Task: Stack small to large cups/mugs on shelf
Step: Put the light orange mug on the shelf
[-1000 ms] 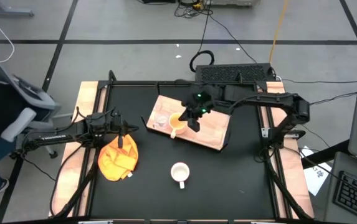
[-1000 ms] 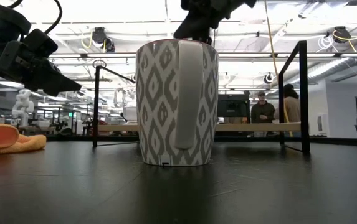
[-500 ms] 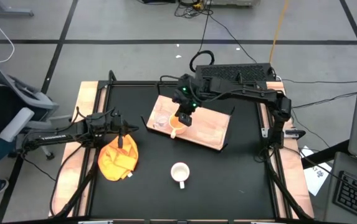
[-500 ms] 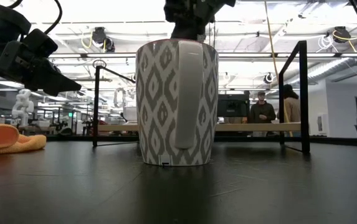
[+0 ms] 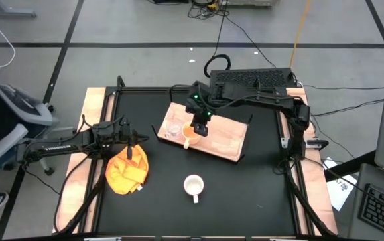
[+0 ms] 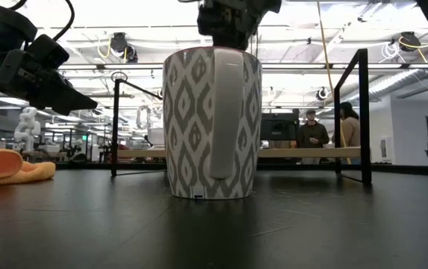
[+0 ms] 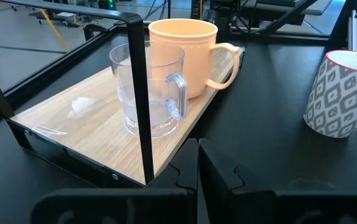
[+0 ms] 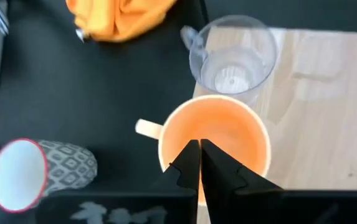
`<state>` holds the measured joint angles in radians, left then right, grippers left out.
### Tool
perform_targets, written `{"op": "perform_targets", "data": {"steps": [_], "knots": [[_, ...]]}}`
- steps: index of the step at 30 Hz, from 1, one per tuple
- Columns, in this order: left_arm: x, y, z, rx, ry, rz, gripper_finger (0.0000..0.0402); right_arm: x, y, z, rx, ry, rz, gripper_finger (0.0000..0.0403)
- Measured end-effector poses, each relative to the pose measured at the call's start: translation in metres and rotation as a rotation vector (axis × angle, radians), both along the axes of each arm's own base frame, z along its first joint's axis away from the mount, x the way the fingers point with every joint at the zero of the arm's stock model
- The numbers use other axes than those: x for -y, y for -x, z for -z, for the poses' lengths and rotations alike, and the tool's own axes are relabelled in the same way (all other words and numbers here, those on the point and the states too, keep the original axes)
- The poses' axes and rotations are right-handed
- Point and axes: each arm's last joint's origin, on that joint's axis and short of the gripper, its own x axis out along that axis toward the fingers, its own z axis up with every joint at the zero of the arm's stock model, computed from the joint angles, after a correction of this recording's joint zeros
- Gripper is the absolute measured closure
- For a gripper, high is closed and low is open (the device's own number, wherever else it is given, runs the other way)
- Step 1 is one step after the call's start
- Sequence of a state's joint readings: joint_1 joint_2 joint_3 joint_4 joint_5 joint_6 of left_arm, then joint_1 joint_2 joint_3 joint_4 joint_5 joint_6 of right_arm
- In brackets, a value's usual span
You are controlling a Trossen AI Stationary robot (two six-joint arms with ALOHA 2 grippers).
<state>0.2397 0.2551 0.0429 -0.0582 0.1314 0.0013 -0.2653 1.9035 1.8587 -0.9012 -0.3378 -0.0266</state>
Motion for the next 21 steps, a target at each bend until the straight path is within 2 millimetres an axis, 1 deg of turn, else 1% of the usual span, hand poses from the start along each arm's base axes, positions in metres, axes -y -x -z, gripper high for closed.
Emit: {"op": "perform_targets", "data": {"steps": [4, 8, 13, 16, 21], "knots": [[0.000, 0.000, 0.000, 0.000, 0.001, 0.000, 0.0385, 0.002, -0.007, 0.016, -0.042, -0.003, -0.013, 0.0378], [0.000, 0.000, 0.000, 0.000, 0.002, 0.000, 0.0385, 0.004, -0.010, 0.024, -0.068, 0.014, -0.006, 0.0349], [0.000, 0.000, 0.000, 0.000, -0.001, 0.001, 0.0385, 0.007, -0.010, 0.024, -0.073, 0.069, 0.012, 0.0301], [0.000, 0.000, 0.000, 0.000, -0.001, 0.001, 0.0385, 0.009, -0.009, 0.024, -0.070, 0.074, 0.017, 0.0274], [0.000, 0.000, 0.000, 0.000, -0.001, 0.000, 0.0385, 0.014, -0.008, 0.021, -0.064, 0.063, 0.054, 0.0243]]}}
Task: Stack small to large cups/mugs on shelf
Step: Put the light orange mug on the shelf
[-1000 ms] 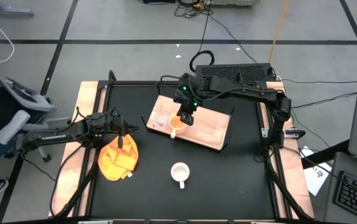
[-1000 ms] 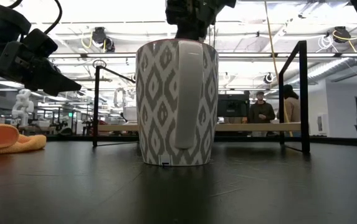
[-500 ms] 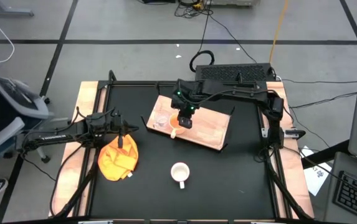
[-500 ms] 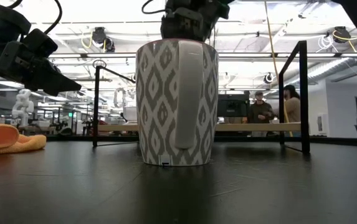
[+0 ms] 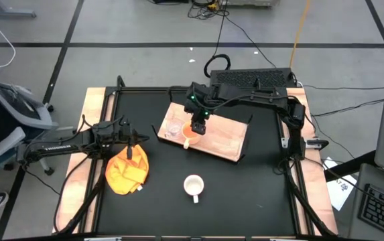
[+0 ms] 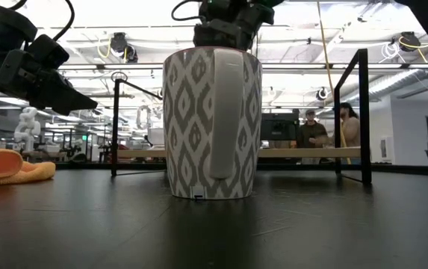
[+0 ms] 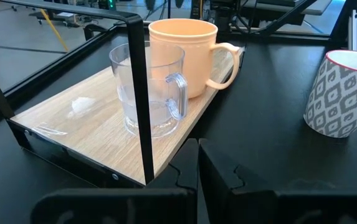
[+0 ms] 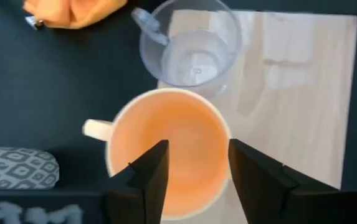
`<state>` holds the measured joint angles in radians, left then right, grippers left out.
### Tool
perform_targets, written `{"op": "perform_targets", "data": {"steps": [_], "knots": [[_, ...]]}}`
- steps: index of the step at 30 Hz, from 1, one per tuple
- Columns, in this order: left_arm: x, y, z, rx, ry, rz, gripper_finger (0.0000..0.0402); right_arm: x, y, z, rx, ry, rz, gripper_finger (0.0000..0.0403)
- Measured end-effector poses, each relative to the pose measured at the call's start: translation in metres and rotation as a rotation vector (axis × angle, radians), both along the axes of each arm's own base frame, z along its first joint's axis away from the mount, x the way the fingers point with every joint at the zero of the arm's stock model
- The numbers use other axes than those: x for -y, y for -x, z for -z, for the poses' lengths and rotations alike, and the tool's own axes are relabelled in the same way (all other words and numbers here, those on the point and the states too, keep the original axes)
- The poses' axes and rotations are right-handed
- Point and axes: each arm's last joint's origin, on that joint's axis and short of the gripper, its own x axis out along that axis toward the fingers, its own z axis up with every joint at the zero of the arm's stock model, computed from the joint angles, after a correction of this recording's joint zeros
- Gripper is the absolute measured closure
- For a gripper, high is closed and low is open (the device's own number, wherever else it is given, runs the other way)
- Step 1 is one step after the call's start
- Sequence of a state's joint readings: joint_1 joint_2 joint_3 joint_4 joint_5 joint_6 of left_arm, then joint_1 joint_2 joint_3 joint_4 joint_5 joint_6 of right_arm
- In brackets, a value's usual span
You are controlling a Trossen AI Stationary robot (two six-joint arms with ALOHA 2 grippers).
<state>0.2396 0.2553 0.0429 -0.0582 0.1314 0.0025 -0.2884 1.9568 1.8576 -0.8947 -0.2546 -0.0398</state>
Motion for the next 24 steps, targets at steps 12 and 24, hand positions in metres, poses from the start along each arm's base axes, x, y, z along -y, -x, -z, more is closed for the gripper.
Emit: {"op": "perform_targets", "data": {"steps": [12, 24], "knots": [[0.000, 0.000, 0.000, 0.000, -0.001, 0.000, 0.0385, 0.006, 0.005, 0.002, -0.036, -0.012, 0.020, 0.0237], [0.000, 0.000, 0.000, 0.000, -0.001, 0.000, 0.0385, 0.002, 0.004, 0.019, -0.047, -0.002, -0.013, 0.0238]]}}
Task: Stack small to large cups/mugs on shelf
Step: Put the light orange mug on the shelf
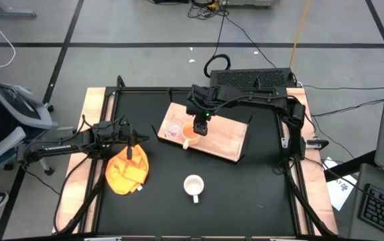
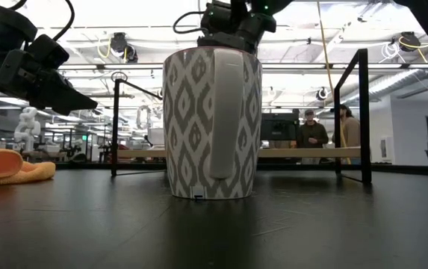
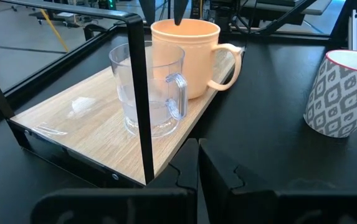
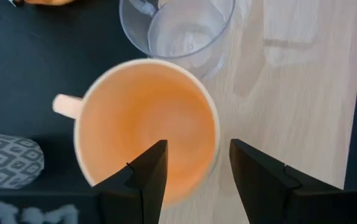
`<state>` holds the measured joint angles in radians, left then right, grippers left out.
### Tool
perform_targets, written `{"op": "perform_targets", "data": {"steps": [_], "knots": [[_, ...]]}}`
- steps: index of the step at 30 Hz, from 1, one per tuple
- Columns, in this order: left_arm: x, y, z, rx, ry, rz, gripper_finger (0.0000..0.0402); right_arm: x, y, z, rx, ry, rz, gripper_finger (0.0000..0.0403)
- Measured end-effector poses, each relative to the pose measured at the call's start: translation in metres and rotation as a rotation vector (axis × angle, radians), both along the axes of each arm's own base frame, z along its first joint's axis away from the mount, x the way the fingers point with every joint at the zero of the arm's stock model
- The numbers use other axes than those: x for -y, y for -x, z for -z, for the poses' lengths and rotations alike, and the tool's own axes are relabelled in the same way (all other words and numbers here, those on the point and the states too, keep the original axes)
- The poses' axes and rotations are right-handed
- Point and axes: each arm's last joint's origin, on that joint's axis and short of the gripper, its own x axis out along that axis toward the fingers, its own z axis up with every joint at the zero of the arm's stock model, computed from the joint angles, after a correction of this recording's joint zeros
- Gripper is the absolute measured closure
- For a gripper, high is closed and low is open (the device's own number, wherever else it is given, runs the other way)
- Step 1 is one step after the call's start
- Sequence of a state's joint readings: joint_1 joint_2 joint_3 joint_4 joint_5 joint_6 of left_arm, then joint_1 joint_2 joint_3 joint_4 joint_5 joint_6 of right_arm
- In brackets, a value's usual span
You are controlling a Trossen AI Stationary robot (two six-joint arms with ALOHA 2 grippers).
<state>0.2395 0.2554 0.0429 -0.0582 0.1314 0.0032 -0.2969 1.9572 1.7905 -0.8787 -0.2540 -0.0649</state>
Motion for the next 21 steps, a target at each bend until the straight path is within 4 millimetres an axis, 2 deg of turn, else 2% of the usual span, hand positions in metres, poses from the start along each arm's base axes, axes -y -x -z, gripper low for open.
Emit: {"op": "perform_targets", "data": {"steps": [6, 16, 21], "knots": [[0.0000, 0.0000, 0.0000, 0.000, -0.001, 0.000, 0.0385, 0.0001, 0.0003, 0.0059, -0.004, 0.000, -0.003, 0.0238], [0.0000, 0.0000, 0.0000, 0.000, -0.002, 0.000, 0.0385, 0.0006, -0.0018, 0.0050, 0.022, 0.016, -0.018, 0.0239], [0.0000, 0.0000, 0.0000, 0.000, -0.001, 0.000, 0.0385, 0.0004, -0.0020, 0.0079, 0.002, 0.032, -0.016, 0.0258]]}}
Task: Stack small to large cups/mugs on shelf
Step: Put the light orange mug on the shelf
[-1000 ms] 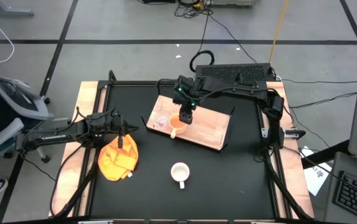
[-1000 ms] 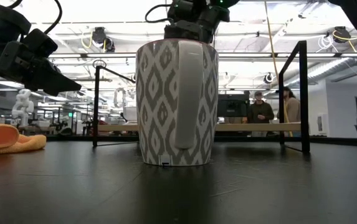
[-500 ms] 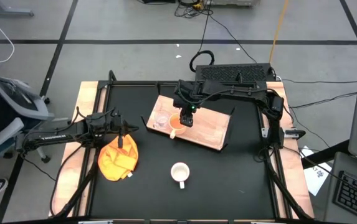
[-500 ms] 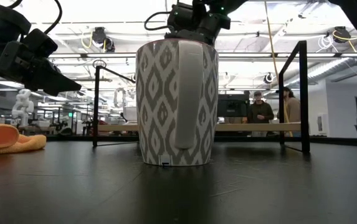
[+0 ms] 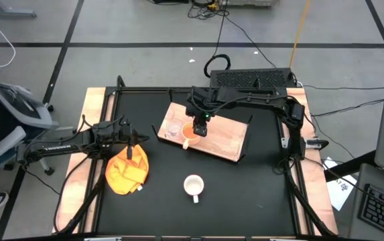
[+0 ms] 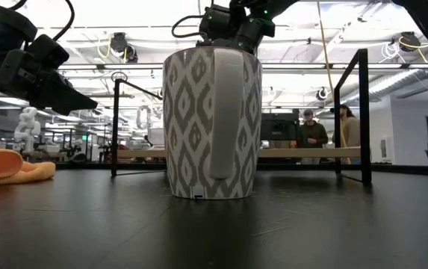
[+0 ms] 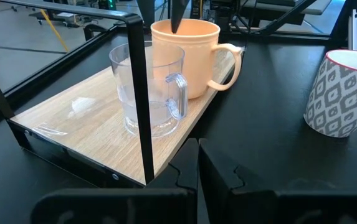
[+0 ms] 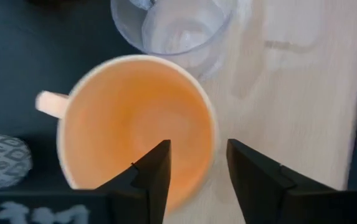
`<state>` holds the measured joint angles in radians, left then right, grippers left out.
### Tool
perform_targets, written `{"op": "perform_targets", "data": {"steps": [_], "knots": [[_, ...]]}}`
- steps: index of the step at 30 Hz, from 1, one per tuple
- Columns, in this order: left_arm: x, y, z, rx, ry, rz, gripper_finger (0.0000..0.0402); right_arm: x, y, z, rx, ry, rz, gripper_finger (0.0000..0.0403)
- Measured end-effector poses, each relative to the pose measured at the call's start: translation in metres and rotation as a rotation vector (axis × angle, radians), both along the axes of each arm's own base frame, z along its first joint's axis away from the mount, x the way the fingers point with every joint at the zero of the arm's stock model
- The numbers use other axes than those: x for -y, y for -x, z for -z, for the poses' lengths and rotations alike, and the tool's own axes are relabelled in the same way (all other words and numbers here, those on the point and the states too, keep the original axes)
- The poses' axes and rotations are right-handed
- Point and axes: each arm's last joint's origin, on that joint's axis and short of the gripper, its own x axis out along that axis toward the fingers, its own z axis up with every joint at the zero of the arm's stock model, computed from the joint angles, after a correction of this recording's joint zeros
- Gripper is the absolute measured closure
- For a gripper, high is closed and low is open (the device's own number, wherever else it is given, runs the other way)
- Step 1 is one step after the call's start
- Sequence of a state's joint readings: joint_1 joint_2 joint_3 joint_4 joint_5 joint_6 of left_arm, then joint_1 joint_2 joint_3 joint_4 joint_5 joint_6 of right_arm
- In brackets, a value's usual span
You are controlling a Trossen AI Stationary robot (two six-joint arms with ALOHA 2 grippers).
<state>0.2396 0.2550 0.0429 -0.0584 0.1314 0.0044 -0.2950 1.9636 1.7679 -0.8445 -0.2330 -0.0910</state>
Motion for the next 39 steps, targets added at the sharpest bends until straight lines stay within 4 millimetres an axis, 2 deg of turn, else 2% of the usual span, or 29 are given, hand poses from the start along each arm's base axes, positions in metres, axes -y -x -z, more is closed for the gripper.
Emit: {"op": "perform_targets", "data": {"steps": [17, 28, 39], "knots": [[0.000, 0.000, 0.000, 0.000, 0.001, 0.000, 0.0385, 0.000, 0.000, 0.000, -0.012, 0.022, 0.010, 0.0394], [0.000, 0.000, 0.000, 0.000, 0.001, -0.001, 0.0385, -0.001, 0.002, 0.001, -0.035, -0.009, 0.057, 0.0399], [0.000, 0.000, 0.000, 0.000, 0.001, -0.001, 0.0385, -0.011, 0.003, -0.001, -0.086, 0.085, 0.097, 0.0401]]}}
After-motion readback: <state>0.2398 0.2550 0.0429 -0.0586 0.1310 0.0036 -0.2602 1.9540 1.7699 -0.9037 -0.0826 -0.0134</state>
